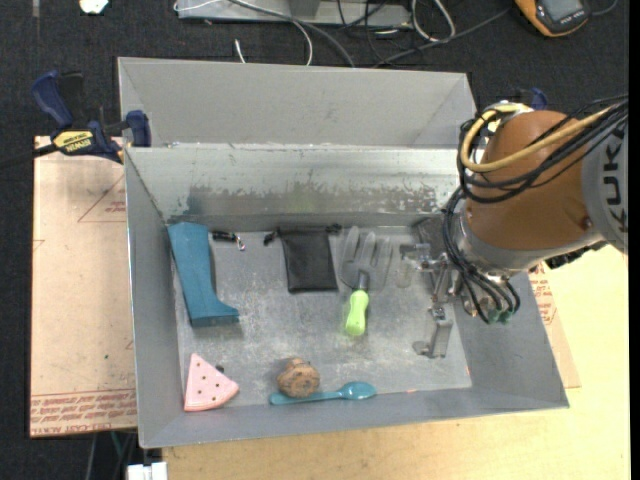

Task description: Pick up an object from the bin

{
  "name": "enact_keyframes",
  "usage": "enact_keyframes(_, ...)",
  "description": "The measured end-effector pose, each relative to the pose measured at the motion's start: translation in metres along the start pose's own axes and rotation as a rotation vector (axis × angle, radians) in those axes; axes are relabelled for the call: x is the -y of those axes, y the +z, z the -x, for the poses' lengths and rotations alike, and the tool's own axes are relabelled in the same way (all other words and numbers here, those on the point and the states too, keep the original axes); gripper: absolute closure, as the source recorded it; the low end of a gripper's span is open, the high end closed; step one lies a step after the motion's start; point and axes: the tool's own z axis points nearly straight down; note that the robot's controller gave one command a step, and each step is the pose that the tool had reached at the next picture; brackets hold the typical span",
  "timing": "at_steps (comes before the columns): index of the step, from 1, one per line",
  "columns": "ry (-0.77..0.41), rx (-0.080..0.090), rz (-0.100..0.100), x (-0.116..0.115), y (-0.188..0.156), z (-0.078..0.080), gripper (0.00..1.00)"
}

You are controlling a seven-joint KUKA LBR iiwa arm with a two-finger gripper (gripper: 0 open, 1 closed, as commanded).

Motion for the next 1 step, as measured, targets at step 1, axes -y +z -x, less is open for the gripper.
enact_keyframes(1,-0.070,0.001,0.000,-0.0181,0.0297,0.0216,0.00)
